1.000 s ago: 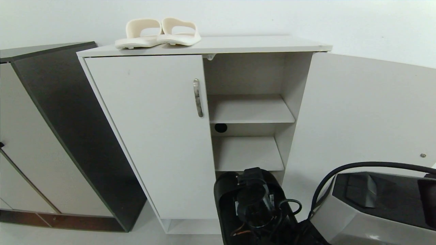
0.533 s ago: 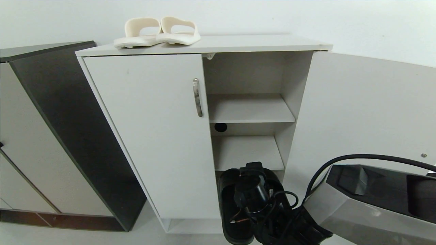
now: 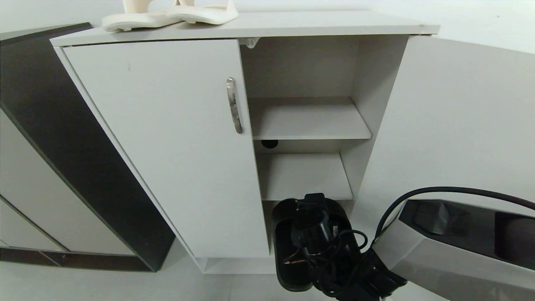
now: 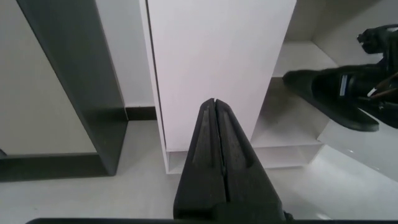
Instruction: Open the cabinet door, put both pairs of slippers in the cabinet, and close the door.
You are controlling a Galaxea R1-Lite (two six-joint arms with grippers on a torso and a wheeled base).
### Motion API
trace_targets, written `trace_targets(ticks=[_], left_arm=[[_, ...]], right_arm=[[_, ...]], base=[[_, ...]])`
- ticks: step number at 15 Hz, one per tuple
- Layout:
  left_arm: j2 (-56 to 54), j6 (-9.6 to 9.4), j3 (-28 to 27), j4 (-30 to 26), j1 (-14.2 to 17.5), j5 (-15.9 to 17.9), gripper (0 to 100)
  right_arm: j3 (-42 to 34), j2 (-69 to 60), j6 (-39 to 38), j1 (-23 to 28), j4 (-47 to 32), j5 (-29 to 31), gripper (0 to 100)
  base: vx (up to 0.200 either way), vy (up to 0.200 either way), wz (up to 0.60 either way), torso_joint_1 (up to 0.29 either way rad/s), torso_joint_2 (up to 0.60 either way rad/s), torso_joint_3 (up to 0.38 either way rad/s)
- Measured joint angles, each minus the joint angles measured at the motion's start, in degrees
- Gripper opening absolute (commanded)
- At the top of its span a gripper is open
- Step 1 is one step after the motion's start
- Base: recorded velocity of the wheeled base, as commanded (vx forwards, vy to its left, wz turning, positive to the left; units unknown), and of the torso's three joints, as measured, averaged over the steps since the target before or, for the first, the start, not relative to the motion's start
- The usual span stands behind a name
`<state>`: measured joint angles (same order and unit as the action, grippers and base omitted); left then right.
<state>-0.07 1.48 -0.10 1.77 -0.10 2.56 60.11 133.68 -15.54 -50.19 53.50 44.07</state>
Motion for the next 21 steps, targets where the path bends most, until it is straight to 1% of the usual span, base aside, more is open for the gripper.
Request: trace_targets(ticks=[1,3,5,6,8,11,14,21], left_arm=[[0.0,0.0,0.0,0.0,0.0,0.0,0],[0.0,0.13,0.0,0.01,0.0,-0.02,0],[0.0,0.3,0.0,0.04,0.02,-0.1,0],[0.0,0.3,0.0,0.06,0.0,-0.1,0],[0.0,0.2,0.0,0.09,0.0,-0.11,0],[0.0,0.22,0.0,0.12,0.02,-0.11,0],[0.0,0.24,0.0,0.15,0.02,-0.11,0],[0.02,0.3,0.0,0.06,0.0,-0.1,0]], right_arm=[[-0.3,-0.02,2.17,-0.06,3.12,0.24,0],[-1.57,0.0,9.34,-0.09,16.21,0.73,0],[-3.0,1.21,16.47,0.06,31.01,0.77,0],[-3.3,2.43,18.91,0.27,35.15,0.76,0],[-3.72,4.88,19.46,1.82,36.19,0.95,0],[-3.85,6.21,17.59,3.45,33.43,1.06,0],[-3.94,6.67,17.37,3.67,33.21,1.06,0],[-4.0,7.11,17.37,3.61,33.59,1.11,0]], base=[[0.0,0.0,0.0,0.007,0.0,-0.203],[0.0,0.0,0.0,0.0,0.0,-0.161],[0.0,0.0,0.0,0.0,0.0,0.0],[0.0,0.0,0.0,0.0,0.0,0.0],[0.0,0.0,0.0,0.0,0.0,0.0],[0.0,0.0,0.0,0.0,0.0,0.0],[0.0,0.0,0.0,0.0,0.0,0.0],[0.2,0.0,0.0,0.004,0.0,0.0]])
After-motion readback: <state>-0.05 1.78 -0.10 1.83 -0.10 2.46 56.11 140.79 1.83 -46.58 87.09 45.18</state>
